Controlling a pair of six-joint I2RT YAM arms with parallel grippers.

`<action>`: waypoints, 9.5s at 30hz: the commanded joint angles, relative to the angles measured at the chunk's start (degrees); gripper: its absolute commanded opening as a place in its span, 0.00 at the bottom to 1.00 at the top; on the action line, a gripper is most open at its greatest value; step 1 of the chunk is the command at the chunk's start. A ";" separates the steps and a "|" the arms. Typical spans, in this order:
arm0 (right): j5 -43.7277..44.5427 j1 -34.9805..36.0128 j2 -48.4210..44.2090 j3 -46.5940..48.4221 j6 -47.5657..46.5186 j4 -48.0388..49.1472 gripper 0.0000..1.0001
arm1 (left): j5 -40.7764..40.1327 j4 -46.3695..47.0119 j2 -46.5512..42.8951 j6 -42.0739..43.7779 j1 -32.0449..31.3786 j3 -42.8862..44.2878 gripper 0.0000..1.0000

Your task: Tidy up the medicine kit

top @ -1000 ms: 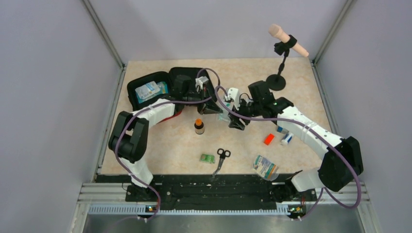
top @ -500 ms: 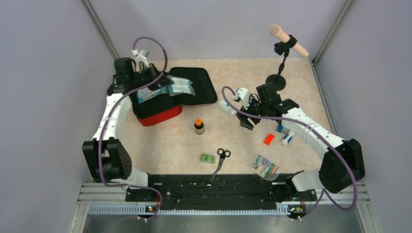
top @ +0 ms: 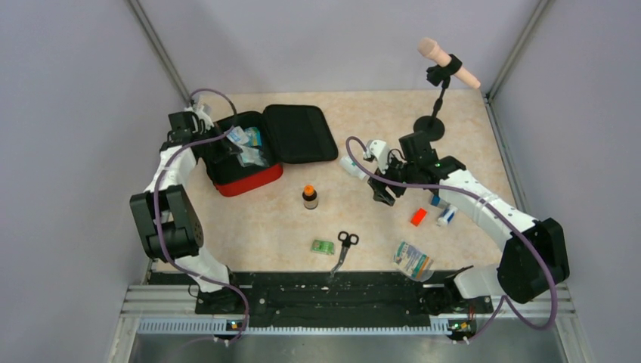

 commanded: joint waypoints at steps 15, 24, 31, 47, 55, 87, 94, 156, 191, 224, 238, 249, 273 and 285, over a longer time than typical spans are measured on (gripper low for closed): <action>-3.25 0.08 1.63 -0.53 0.21 1.66 0.66 | -11.93 10.83 12.90 0.62 0.22 1.37 0.04; -5.23 0.09 2.46 1.11 0.10 0.64 0.66 | -13.02 10.56 16.63 0.60 0.23 4.29 0.14; -5.25 0.08 1.82 0.31 0.12 0.43 0.66 | -12.46 8.56 19.17 0.57 0.22 6.96 0.26; -2.95 0.08 0.92 0.54 -0.83 0.35 0.67 | -14.78 2.40 6.93 8.40 0.31 4.28 0.73; 13.39 -0.09 2.20 0.46 1.03 7.11 0.72 | -11.00 3.91 -6.21 16.30 0.22 3.07 0.95; 32.47 -3.03 31.82 12.89 24.40 18.51 0.43 | 12.47 26.32 -24.77 -20.61 2.48 -18.77 0.82; 34.72 -3.17 31.45 11.60 22.62 18.50 0.09 | 8.86 26.88 -24.57 -21.83 2.59 -19.80 0.80; 5.11 16.70 5.65 5.44 -3.39 8.04 0.02 | 27.46 26.46 1.87 -27.91 -32.97 -9.96 0.00; 4.65 11.95 1.74 0.10 1.23 8.78 0.54 | -2.37 -4.80 14.15 -1.66 4.04 11.42 0.00; 8.71 11.93 1.79 -0.15 0.88 7.65 0.55 | -23.59 9.07 -6.29 8.35 -0.02 2.16 0.54; 7.90 5.55 3.00 0.04 -0.33 -11.95 0.78 | -27.33 -2.08 -19.46 27.51 -12.85 -0.14 0.56; 4.37 5.65 -11.84 -11.28 -7.95 -16.39 0.75 | -29.83 -1.86 -21.88 24.83 -12.21 -3.52 0.57; 16.04 14.12 -2.05 -24.17 -18.09 -2.73 0.45 | -27.09 -0.65 -22.24 23.04 -11.13 -5.57 0.57; 13.59 14.06 1.41 -5.51 -5.04 2.28 0.25 | -4.41 8.86 -21.60 11.34 -11.33 -11.69 0.66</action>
